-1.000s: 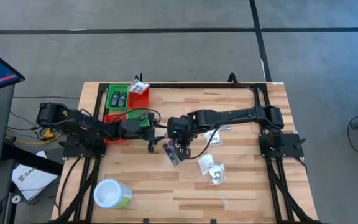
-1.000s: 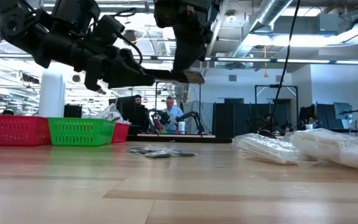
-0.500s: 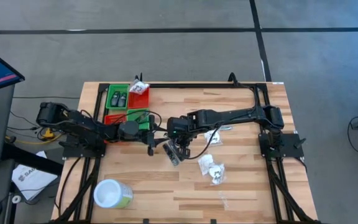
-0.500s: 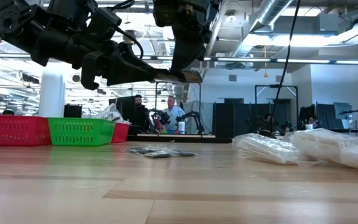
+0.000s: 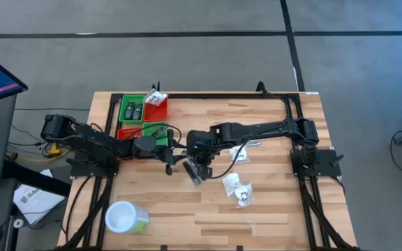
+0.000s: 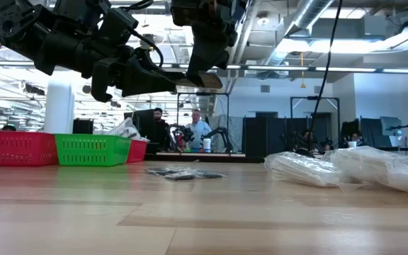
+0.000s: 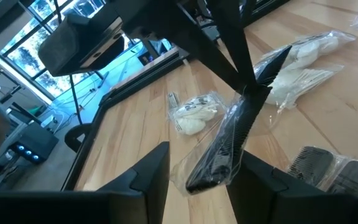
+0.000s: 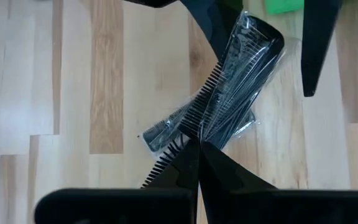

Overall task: Pick & Place Travel size toiletries
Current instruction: Put the black comb into the bottom green bin

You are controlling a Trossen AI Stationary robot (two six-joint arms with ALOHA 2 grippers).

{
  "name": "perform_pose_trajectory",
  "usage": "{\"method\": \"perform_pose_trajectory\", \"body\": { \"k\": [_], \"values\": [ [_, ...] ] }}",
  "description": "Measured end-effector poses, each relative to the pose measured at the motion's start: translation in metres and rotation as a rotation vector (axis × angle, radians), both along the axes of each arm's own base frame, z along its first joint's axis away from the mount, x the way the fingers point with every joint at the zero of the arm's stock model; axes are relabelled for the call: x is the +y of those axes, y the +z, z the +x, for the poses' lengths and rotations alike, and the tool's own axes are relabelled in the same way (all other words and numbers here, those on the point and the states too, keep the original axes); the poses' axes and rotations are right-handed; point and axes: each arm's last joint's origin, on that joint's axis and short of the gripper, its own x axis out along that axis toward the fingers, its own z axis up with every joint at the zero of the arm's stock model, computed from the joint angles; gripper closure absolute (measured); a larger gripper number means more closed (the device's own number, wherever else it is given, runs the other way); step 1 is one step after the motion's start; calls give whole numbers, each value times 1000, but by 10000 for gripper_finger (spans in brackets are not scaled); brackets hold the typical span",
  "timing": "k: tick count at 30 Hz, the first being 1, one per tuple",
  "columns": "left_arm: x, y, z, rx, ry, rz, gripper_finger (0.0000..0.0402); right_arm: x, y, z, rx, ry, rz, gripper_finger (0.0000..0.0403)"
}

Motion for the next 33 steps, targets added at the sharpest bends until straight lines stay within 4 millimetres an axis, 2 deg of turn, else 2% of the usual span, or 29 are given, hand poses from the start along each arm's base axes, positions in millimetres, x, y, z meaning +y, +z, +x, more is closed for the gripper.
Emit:
{"method": "perform_pose_trajectory", "body": {
  "k": [14,18,23,33],
  "values": [
    [-3,0,0,1,-29,-6,273,1,0,0,2,15,25,403],
    [-10,0,0,2,-74,-9,306,0,0,0,4,15,28,403],
    [-19,-2,-1,16,-118,-11,387,-1,-1,-1,17,13,29,403],
    [-20,-4,-2,44,-62,-47,397,-2,-1,-1,12,29,10,396]
  ]
}}
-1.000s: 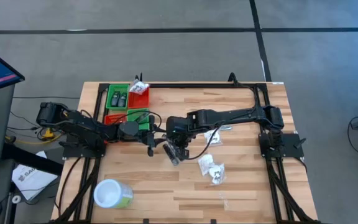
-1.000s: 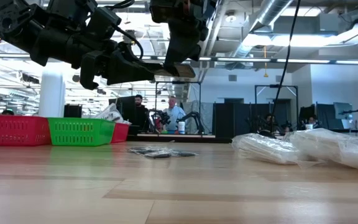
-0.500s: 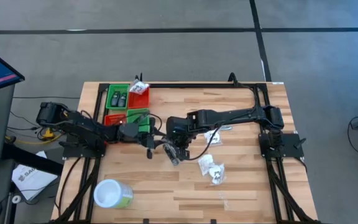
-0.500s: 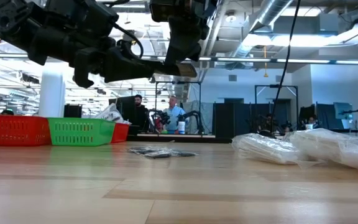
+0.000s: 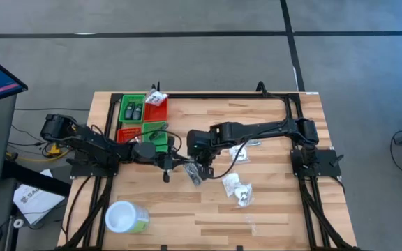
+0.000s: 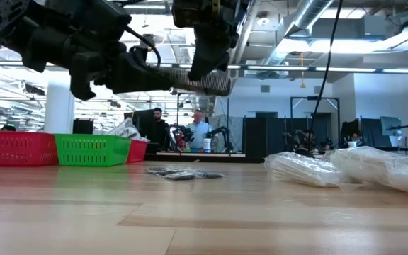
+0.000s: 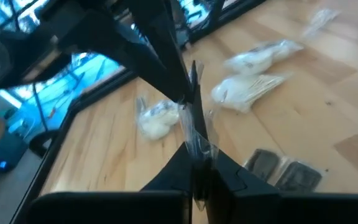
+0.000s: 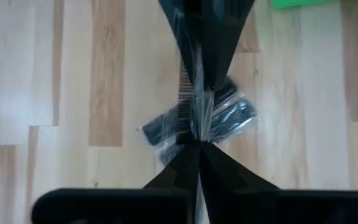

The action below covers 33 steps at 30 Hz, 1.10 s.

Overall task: Pick & Place Travel size toiletries
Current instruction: Put the black comb into the bottom green bin

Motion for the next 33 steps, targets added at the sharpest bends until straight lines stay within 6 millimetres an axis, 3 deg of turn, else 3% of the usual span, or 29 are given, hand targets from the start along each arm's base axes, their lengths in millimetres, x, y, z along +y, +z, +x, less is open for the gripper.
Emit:
{"method": "perform_pose_trajectory", "body": {
  "k": [7,12,23,33],
  "values": [
    [6,-7,-7,107,190,-1,397,-10,-1,-2,21,11,-13,343],
    [10,1,-19,130,370,15,398,-19,5,-5,13,8,-22,319],
    [4,22,-65,119,712,72,398,-31,1,-3,19,-21,-23,316],
    [12,5,-89,256,852,33,398,-31,-9,-3,30,-5,-32,316]
  ]
}}
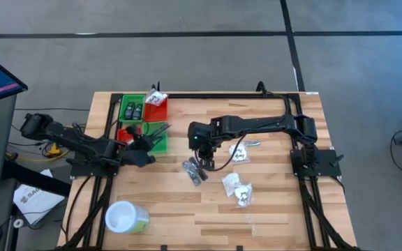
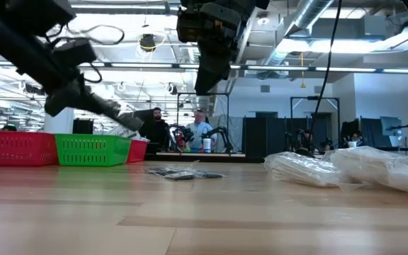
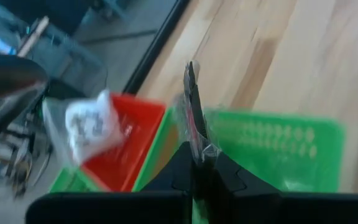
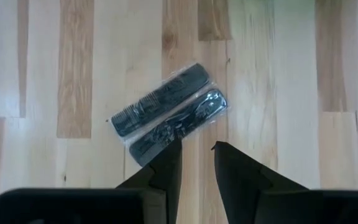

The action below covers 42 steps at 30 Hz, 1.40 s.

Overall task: Pick & Place Travel size toiletries
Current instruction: Put the black comb into the bottom green bin

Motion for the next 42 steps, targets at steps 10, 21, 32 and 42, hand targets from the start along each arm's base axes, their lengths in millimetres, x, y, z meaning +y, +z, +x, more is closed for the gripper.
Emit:
{"method": "perform_pose_trajectory", "body": {
  "k": [10,21,32,42],
  "values": [
    [2,-3,-5,7,53,6,398,0,-6,1,-20,27,-14,316],
    [1,-14,1,60,51,-29,397,0,-4,5,-67,55,-30,316],
    [6,-20,6,106,84,-26,392,1,-4,6,-72,41,-22,316],
    [6,-20,6,106,78,-36,376,0,-4,6,-74,48,-25,316]
  ]
}}
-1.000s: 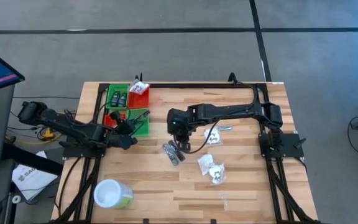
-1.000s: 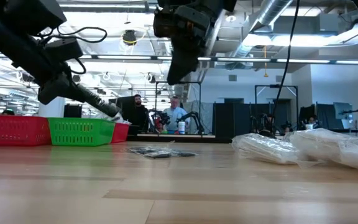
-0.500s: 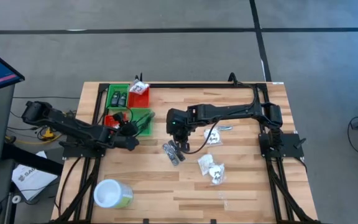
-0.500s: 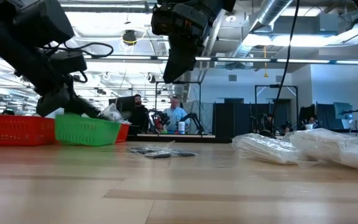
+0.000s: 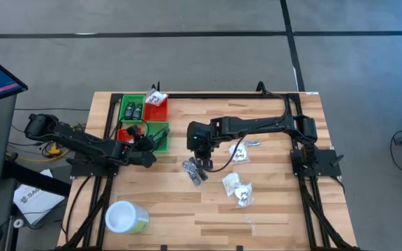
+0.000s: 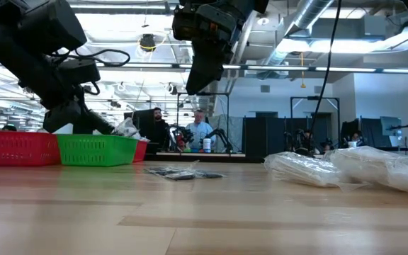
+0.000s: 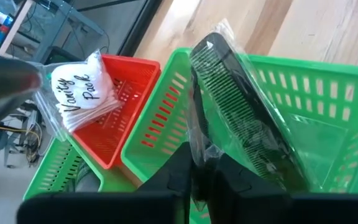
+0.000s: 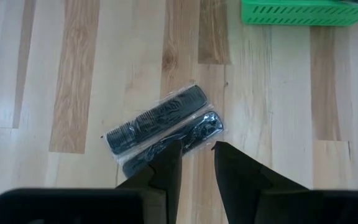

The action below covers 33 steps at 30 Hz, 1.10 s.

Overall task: Pick & Place Travel size toiletries
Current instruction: Put the black comb into the bottom green bin

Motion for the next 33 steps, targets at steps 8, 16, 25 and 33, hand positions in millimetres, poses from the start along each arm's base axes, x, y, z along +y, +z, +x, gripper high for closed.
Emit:
{"method": "perform_pose_trajectory", "body": {
  "k": [8,16,25,33],
  "values": [
    [1,1,0,-6,12,25,337,0,0,0,-5,1,-1,316],
    [1,3,-1,-27,13,22,285,0,0,0,-5,3,-1,316],
    [2,20,-8,-92,-17,27,244,6,0,0,-2,-12,15,316],
    [4,37,-18,-191,-36,24,231,18,1,0,1,-10,29,316]
  ]
}}
